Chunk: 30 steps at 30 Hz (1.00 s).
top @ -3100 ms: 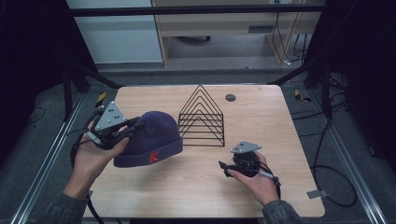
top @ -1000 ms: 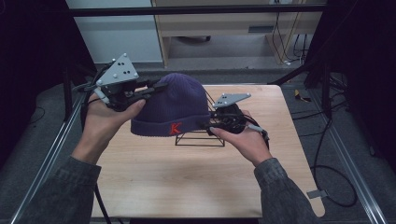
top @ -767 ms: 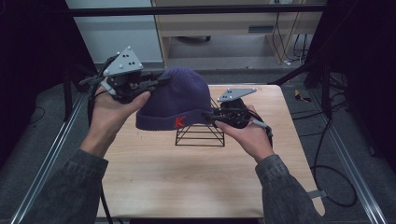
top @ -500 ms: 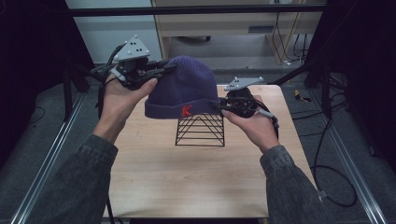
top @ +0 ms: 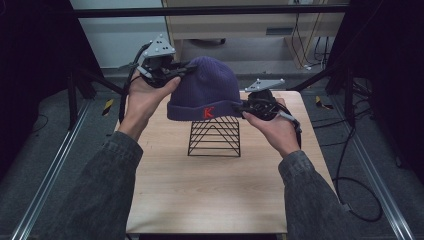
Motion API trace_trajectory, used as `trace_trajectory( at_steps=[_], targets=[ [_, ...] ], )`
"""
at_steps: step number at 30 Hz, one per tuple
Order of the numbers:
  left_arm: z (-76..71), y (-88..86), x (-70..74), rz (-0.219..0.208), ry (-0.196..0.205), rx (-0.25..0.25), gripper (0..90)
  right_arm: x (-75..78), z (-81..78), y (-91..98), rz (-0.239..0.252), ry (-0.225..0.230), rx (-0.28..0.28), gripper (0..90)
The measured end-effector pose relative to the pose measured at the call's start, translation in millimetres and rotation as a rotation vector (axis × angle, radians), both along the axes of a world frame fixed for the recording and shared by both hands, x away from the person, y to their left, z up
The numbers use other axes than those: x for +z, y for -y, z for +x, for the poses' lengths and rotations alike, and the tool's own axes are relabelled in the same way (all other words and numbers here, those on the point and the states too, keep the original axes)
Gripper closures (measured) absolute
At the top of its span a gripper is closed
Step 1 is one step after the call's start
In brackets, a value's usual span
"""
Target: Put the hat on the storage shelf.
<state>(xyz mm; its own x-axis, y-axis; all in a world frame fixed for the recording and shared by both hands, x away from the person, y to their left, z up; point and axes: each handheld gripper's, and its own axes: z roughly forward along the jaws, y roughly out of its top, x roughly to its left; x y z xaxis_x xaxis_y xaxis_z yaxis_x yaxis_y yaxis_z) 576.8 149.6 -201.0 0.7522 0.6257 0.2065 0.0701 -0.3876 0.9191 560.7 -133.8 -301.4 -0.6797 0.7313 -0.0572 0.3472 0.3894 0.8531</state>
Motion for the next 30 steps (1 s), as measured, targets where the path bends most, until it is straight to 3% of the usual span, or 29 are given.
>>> trace_trajectory(
  at_steps=[9, 30],
  targets=[
    [11.0, 10.4, -10.6, 0.001, -0.012, -0.004, 79.9, -11.1, 7.4, 4.6, -0.023, -0.005, -0.022, 69.4],
    [15.3, 25.7, -25.0, 0.041, -0.039, -0.012, 79.7, -27.3, 1.5, 6.3, -0.077, -0.043, -0.011, 68.9]
  ],
)
